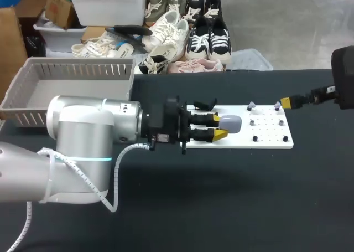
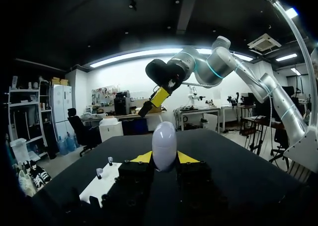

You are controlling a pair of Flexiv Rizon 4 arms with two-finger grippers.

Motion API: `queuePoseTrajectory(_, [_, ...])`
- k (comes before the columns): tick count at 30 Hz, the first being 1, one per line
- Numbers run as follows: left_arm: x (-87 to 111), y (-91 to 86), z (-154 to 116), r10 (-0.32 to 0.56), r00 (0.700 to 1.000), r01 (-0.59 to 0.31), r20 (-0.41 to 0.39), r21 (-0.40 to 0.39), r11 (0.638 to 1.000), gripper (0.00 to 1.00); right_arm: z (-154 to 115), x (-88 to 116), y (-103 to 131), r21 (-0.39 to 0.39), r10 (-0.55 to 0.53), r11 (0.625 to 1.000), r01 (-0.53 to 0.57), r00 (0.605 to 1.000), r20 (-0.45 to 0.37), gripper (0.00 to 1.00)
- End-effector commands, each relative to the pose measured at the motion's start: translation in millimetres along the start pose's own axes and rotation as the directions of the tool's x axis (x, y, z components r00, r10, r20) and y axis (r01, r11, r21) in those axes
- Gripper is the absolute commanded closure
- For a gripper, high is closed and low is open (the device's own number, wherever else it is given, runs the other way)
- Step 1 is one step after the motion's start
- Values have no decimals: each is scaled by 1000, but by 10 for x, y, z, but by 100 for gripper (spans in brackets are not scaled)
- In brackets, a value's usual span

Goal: Pick up each earbud case from the left stands, insert the matching earbuds, close the lid, and place the case in the box.

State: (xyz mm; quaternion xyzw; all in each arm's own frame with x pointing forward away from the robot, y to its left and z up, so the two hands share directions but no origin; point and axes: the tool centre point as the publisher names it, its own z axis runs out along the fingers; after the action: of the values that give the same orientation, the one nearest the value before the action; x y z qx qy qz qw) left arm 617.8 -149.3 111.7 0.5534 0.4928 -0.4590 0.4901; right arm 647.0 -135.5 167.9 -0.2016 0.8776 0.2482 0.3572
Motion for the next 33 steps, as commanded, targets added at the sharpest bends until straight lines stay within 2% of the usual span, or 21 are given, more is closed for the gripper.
queuePoseTrajectory(1, [40,48,38,-1,1000,1,4,7,1000,100,-157,89,220,34,-13,999,13,1000,5,0])
queuePoseTrajectory(12, [120,92,20,-3,1000,3,-11,-5,1000,100,-230,282,556,22,-13,1000,13,1000,-14,0])
queuePoseTrajectory(18, [120,92,20,-3,1000,3,-11,-5,1000,100,-193,356,814,23,-10,1000,11,999,-31,0])
queuePoseTrajectory(25, [120,92,20,-3,1000,3,-11,-5,1000,100,-4,383,1103,39,29,999,-27,998,-58,0])
queuePoseTrajectory(33, [120,92,20,-3,1000,3,-11,-5,1000,100,252,443,1267,91,86,993,-79,994,-74,0])
